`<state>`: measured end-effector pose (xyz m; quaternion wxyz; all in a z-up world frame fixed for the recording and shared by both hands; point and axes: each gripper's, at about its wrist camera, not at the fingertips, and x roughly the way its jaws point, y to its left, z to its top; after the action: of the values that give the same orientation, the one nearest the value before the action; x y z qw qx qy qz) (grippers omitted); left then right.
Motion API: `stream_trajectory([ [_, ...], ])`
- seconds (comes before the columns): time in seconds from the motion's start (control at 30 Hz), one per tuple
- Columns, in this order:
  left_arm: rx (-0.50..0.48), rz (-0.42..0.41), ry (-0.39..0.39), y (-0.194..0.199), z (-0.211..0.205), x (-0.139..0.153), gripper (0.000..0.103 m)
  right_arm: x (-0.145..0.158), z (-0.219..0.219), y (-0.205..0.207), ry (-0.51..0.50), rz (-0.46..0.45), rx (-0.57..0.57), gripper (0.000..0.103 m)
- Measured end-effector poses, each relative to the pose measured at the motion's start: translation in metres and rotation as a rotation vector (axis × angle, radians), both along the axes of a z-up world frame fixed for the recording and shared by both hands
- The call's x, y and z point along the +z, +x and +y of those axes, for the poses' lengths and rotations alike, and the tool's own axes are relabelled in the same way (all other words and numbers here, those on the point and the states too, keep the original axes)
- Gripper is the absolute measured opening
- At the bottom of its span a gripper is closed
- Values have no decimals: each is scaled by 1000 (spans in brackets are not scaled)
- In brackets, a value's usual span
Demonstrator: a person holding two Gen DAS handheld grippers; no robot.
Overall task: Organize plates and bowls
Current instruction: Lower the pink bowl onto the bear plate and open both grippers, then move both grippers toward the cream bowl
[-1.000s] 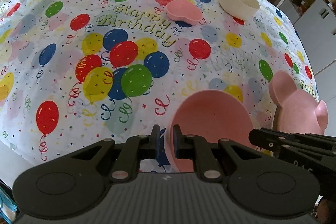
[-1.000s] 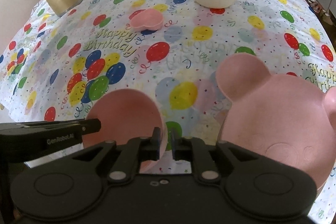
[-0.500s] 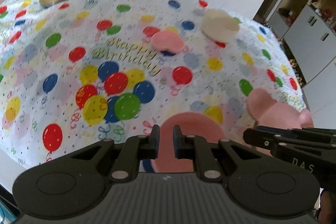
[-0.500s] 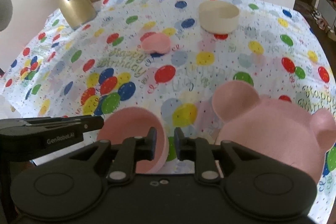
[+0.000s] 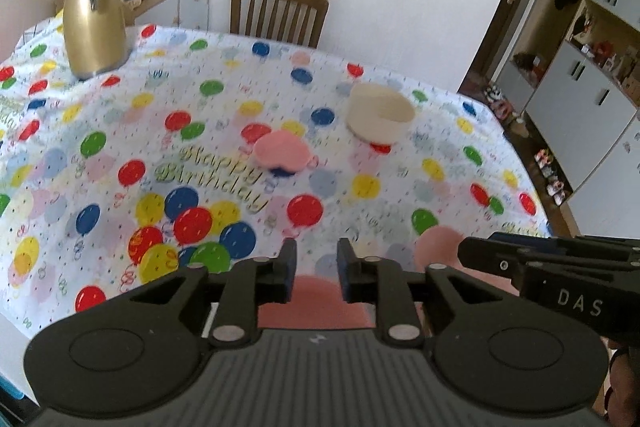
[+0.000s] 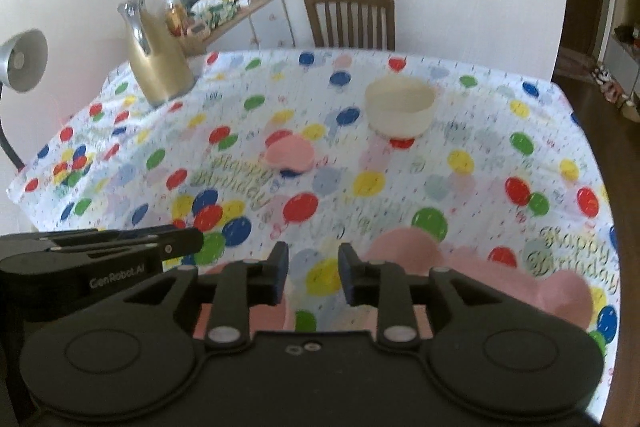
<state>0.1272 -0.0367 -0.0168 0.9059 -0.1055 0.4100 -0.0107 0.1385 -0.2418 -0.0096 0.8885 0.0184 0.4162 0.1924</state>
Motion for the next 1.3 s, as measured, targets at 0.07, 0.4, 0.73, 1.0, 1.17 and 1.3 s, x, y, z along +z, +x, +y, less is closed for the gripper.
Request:
stream_trajectory([
  [0.07, -1, -16, 1, 2, -3, 5, 26, 6, -6, 3, 7, -22, -6, 30],
  [0.4, -35, -52, 16, 39, -9, 19, 28, 20, -24, 32, 32, -85, -52, 47],
  [0.73, -81, -94, 19, 95, -3, 22, 64, 19, -22, 73, 15, -123, -115, 66],
  [1.0, -144, -84, 8, 146, 5, 15, 79, 14, -12, 111, 0, -192, -160, 95],
  [1.17, -176, -68, -6, 180, 9, 3, 80, 6, -13, 139, 13, -220, -221, 103],
  [1.3, -183, -54, -11, 212, 13, -9, 80, -6, -16, 171, -3, -175, -255, 103],
])
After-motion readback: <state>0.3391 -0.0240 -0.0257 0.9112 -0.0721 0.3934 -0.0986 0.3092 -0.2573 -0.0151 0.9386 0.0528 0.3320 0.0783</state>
